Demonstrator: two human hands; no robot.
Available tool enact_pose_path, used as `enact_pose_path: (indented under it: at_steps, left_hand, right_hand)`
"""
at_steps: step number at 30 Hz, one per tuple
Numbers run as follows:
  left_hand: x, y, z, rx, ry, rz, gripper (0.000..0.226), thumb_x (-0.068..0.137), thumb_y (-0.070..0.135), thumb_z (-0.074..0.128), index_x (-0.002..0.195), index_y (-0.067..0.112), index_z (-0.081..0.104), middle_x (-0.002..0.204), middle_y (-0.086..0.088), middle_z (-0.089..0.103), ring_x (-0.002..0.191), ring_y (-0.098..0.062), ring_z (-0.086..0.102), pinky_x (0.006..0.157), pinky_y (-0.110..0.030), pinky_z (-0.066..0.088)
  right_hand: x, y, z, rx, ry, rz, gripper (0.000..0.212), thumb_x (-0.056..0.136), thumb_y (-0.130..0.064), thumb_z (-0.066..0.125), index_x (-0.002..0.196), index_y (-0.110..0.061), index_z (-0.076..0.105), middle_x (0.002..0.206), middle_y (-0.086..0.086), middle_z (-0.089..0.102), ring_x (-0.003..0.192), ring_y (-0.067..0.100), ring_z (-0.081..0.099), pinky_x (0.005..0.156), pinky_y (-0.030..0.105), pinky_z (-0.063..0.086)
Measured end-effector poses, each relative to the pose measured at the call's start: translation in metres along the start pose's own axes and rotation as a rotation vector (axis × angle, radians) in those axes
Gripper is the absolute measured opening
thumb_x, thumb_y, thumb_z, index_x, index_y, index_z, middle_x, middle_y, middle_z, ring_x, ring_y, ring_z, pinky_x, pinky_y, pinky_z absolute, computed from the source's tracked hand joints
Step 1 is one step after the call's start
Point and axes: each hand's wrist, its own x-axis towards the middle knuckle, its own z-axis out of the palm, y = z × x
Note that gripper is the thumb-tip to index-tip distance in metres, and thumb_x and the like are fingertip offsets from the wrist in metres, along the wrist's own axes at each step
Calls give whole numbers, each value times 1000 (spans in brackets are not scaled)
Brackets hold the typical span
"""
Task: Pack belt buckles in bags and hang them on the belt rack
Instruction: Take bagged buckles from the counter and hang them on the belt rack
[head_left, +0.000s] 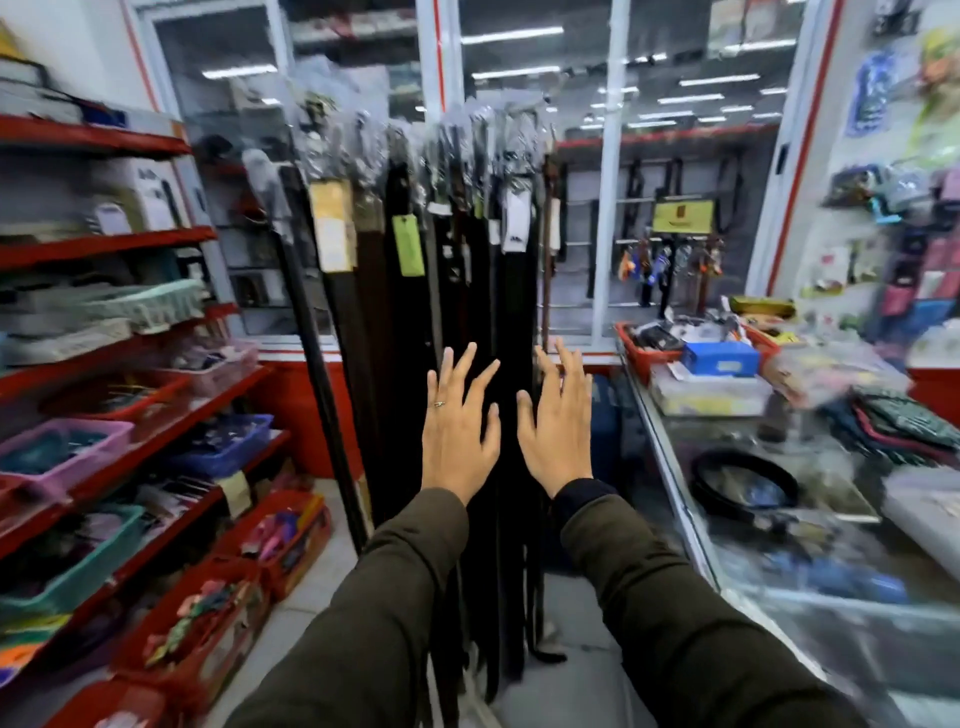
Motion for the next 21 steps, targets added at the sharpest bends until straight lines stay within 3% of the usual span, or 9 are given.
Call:
enact_pose_path:
  at_steps: [3, 8, 13, 16, 19, 21]
  left_hand:
    - [-21, 17, 42, -101, -111, -28, 51, 102, 22, 47, 153, 23, 40, 169, 3, 20, 160, -19, 1, 131, -41, 1]
    - [-42, 51, 111, -179, -275, -15, 50, 104, 25, 45, 153, 23, 39, 169, 3, 19, 160, -19, 1, 130, -40, -1]
    - [-47, 92, 178, -260, -480, -3, 51, 107, 29, 40, 157, 25, 30, 171, 5, 14, 160, -18, -4, 130, -40, -5]
    - [-43, 121, 215, -314, -659, 6, 52, 109, 27, 38, 159, 21, 25, 171, 3, 14, 160, -18, -3, 131, -39, -3]
    - [-31, 151, 249, -352, -886, 45, 53, 110, 22, 33, 161, 18, 19, 171, 0, 15, 160, -19, 3, 131, -40, 1]
    - [-19, 169, 271, -309, -1003, 105, 55, 110, 17, 31, 162, 15, 14, 171, -3, 14, 160, -21, 5, 130, -40, 2]
  right_hand:
    - [-26, 46, -11, -89, -39, 142, 56, 100, -30, 43, 153, -18, 30, 166, 4, 16, 157, 28, 6, 127, 48, 10]
    - [-54, 124, -38, -138, 4, 478, 59, 99, -31, 50, 150, -7, 34, 163, 13, 17, 153, 33, 13, 124, 46, 17]
    - [-69, 194, -68, 51, 134, 934, 67, 97, -23, 56, 152, 1, 26, 159, 24, 16, 146, 40, 22, 117, 39, 22]
    - [-74, 236, -85, 226, 176, 1175, 60, 97, -15, 55, 148, 6, 31, 154, 29, 30, 143, 39, 30, 112, 37, 29]
    - [-78, 276, -95, 295, 114, 1261, 44, 98, -14, 50, 136, 8, 48, 140, 30, 52, 132, 42, 49, 112, 49, 39]
    - [-78, 295, -99, 359, 65, 1305, 41, 100, -17, 46, 132, 9, 51, 135, 32, 56, 126, 44, 55, 109, 52, 44]
